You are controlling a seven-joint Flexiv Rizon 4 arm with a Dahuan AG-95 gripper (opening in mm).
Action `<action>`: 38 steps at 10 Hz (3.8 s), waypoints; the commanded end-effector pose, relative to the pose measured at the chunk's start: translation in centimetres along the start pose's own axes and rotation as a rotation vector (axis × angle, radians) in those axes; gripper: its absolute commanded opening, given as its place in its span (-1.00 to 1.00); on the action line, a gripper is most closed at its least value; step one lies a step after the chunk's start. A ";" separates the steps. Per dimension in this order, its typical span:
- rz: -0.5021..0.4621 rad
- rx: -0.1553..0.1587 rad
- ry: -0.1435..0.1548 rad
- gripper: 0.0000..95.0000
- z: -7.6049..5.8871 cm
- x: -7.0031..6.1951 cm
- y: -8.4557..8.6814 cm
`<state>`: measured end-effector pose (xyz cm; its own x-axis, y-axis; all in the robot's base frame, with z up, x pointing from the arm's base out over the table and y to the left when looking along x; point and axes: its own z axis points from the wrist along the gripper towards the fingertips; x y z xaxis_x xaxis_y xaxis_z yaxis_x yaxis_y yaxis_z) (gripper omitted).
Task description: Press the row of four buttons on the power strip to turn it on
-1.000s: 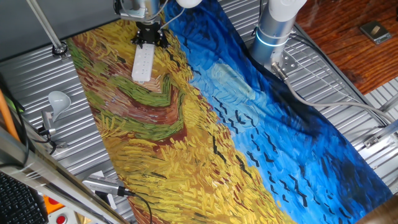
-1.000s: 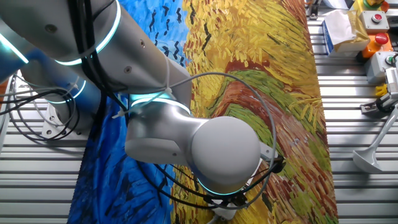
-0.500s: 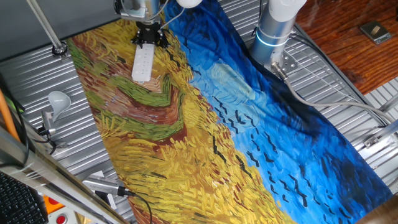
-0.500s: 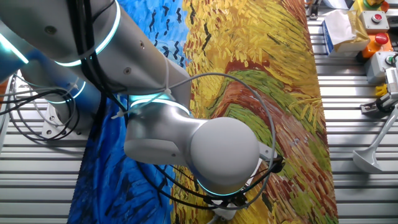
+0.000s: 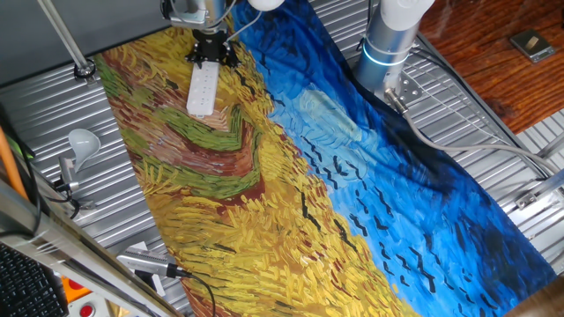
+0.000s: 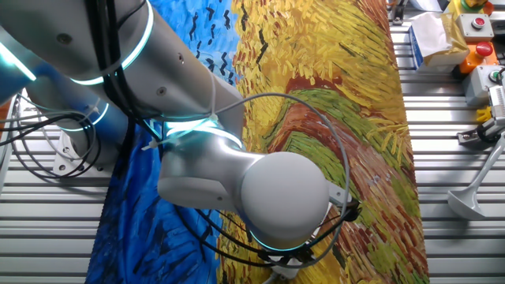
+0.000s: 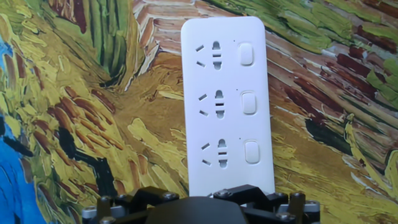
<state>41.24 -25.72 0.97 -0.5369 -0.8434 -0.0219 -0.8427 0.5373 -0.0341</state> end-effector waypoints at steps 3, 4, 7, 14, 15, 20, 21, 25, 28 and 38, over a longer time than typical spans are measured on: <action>-0.006 0.000 0.007 1.00 0.5 0.0 0.1; -0.008 -0.002 0.011 1.00 0.0 -0.1 0.1; 0.000 -0.009 0.018 1.00 -1.3 0.0 0.2; 0.006 -0.010 0.014 1.00 -1.1 0.1 0.1; 0.009 -0.013 0.008 1.00 -0.9 0.2 0.1; 0.003 -0.010 0.010 1.00 -0.7 0.2 0.1; 0.000 -0.005 0.003 1.00 0.2 0.2 0.1; -0.013 -0.003 0.004 1.00 0.8 0.3 0.1; -0.016 0.010 -0.004 1.00 1.5 0.3 0.2; -0.011 -0.016 0.041 1.00 -3.4 0.2 0.9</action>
<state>40.00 -24.98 5.03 -0.5279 -0.8493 0.0106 -0.8493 0.5279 -0.0034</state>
